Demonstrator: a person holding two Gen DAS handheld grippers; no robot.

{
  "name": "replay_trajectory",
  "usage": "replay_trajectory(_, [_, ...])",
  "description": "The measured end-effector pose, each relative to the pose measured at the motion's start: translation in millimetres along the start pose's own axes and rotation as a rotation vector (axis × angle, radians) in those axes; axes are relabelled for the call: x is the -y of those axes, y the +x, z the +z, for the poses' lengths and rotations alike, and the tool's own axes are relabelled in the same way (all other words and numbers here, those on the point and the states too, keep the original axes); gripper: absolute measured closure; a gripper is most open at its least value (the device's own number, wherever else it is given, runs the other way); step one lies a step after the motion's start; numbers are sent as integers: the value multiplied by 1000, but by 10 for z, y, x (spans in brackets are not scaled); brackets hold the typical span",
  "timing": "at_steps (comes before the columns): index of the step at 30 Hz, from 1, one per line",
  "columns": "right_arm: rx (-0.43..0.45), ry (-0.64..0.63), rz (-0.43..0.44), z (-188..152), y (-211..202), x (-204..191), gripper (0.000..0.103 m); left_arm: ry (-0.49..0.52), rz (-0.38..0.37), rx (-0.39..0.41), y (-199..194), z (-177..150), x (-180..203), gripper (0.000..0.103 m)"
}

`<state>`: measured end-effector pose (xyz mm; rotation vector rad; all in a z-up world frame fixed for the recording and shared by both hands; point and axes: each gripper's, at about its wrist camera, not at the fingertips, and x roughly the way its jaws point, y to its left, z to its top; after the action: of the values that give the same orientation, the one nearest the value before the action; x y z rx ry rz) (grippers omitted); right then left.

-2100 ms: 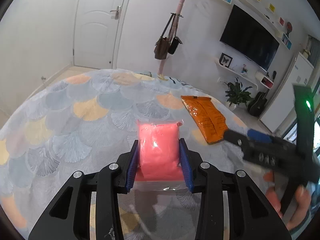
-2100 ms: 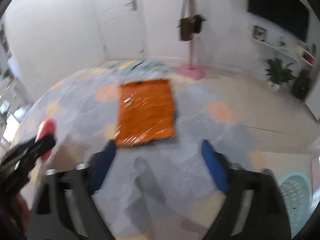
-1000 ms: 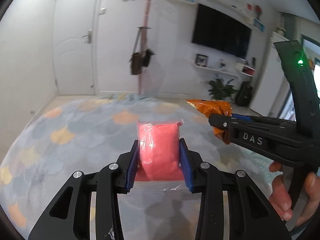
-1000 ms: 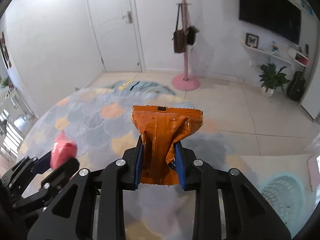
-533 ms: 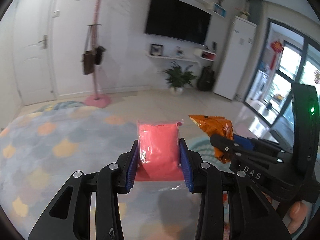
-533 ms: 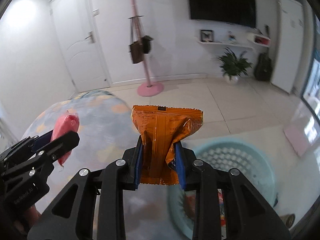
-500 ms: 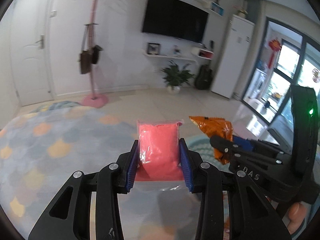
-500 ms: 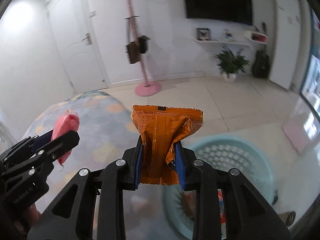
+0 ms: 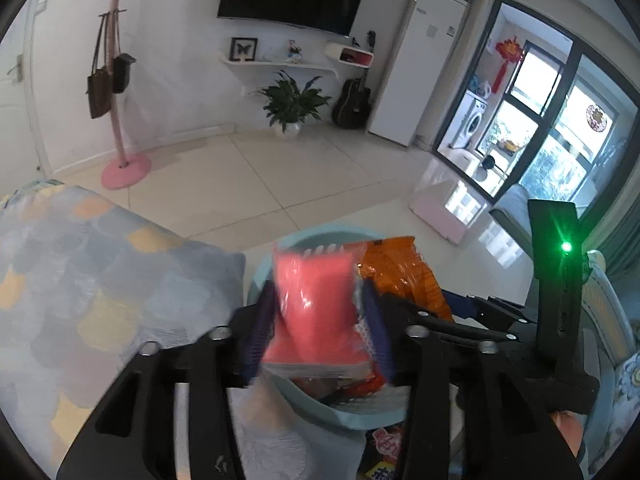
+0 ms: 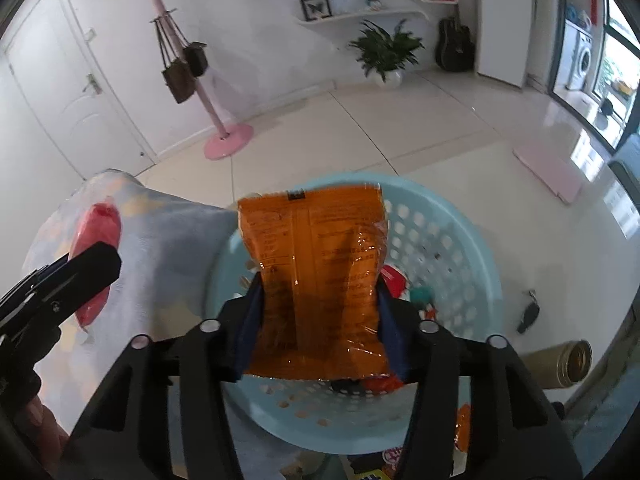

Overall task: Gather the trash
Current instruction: 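Carry the pink packet and orange bag to the basket and release them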

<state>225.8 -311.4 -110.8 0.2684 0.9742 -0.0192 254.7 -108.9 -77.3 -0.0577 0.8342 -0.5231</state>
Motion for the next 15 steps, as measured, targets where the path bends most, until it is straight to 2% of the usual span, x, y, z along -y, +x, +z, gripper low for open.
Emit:
replay_trajectory(1, [-8, 7, -6, 1, 23, 21, 47, -2, 1, 3, 3, 5, -12, 43])
replay_trajectory(3, [-18, 14, -11, 4, 47, 35, 43, -12, -9, 5, -7, 1, -28, 39])
replay_trajectory(6, [-26, 26, -32, -26, 58, 85, 35, -20, -8, 12, -40, -10, -63, 39])
replay_trajectory(15, [18, 36, -16, -58, -163, 89, 34, -76, 0, 72, -341, -50, -271, 39])
